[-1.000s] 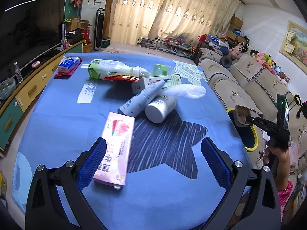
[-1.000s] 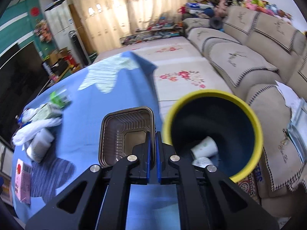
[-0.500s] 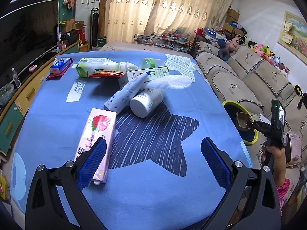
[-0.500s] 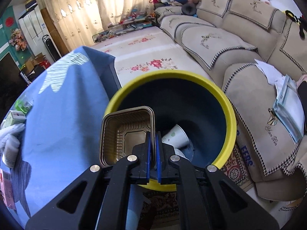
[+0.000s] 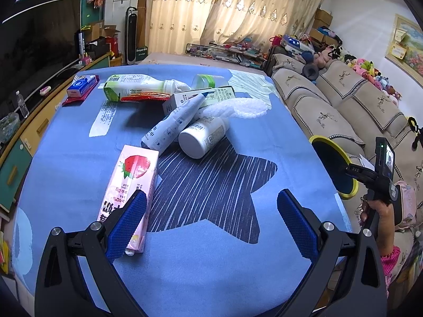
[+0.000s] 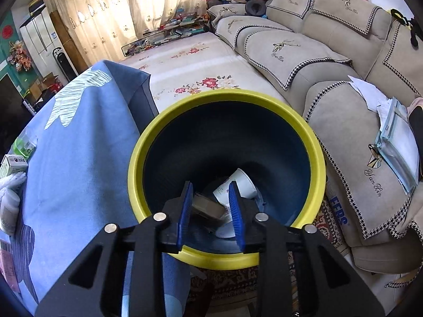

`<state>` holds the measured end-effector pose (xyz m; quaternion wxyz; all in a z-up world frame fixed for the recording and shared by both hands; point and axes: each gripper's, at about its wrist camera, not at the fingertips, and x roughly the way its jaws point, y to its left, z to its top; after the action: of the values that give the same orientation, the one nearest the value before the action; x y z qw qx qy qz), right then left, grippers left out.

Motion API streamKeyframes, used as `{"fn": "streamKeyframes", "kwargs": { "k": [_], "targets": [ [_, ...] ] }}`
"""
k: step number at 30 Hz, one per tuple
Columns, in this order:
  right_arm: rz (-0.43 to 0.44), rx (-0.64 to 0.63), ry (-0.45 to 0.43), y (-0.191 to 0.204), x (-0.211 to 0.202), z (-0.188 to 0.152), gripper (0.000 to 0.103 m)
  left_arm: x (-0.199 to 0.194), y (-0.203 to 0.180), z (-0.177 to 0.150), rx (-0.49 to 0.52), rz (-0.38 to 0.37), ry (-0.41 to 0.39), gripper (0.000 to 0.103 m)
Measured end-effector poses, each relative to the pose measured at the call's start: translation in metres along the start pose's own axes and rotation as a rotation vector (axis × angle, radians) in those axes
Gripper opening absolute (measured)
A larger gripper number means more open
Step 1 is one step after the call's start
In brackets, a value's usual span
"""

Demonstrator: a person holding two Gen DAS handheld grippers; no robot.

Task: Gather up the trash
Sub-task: 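Grasp the pink strawberry milk carton with the left gripper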

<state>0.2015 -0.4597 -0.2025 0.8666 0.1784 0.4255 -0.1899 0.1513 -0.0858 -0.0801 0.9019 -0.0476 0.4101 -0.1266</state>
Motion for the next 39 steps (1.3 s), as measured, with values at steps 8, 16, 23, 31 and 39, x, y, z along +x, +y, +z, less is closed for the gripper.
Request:
{"fn": "streamKeyframes", "kwargs": {
  "k": [8, 16, 23, 31, 39],
  "targets": [
    [0.008, -0.012, -0.009, 0.006, -0.007, -0.003, 0.036, 0.006, 0.017, -0.001, -0.026, 0.023, 0.009, 0.097],
    [0.018, -0.032, -0.018, 0.015, -0.012, -0.004, 0.04, 0.026, 0.05, 0.006, -0.046, 0.115, 0.03, 0.097],
    [0.017, -0.043, -0.013, 0.018, -0.012, -0.004, 0.041, 0.05, 0.075, 0.01, -0.05, 0.178, 0.074, 0.097],
    [0.021, -0.059, -0.009, 0.026, -0.011, -0.005, 0.042, 0.073, 0.084, 0.005, -0.03, 0.158, 0.129, 0.093],
    [0.023, -0.064, -0.01, 0.029, -0.011, -0.005, 0.043, 0.082, 0.085, 0.002, -0.004, 0.186, 0.159, 0.072]
  ]
}}
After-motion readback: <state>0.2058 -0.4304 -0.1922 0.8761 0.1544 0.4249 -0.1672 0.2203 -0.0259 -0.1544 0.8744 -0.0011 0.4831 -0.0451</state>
